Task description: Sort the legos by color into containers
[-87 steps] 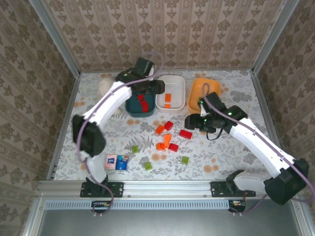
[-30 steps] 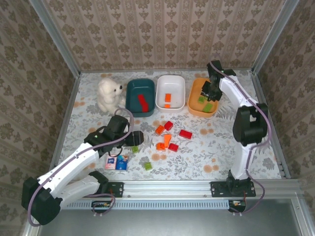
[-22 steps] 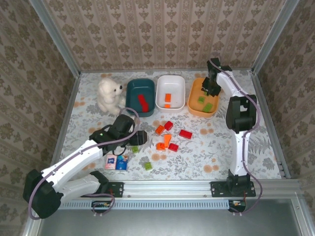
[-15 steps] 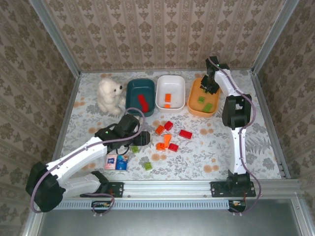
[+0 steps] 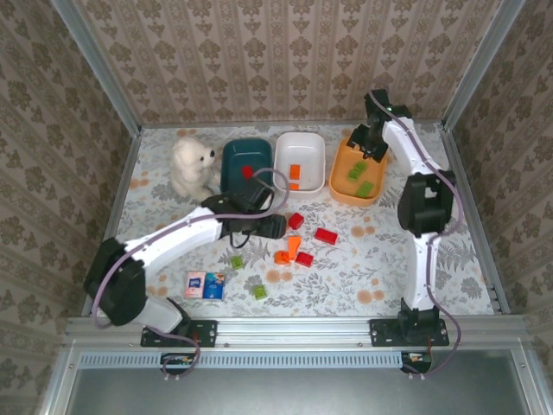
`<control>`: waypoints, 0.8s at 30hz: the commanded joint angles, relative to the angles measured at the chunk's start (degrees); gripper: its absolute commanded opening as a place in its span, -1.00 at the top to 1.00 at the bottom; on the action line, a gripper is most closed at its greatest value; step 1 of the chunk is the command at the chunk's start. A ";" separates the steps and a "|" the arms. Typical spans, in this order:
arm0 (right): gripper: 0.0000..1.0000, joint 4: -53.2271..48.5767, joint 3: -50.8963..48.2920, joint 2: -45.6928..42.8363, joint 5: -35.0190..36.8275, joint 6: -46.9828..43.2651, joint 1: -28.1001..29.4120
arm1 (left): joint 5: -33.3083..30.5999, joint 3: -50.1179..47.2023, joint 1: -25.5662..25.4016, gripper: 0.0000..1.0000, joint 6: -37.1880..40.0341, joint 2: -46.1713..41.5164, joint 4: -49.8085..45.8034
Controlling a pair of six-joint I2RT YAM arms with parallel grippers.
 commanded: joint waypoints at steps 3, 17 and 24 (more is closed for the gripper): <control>-0.33 18.26 -29.08 -28.81 -6.76 -0.91 2.10 | 0.18 12.25 -1.37 -0.49 9.75 11.48 -4.53; -0.50 12.06 -64.74 -75.70 -17.88 3.85 3.66 | -6.42 31.83 -4.14 -0.50 18.31 34.61 -13.63; -0.47 8.92 -65.77 -79.26 -19.42 5.26 3.73 | -6.64 33.08 -3.96 -0.20 18.76 37.78 -12.39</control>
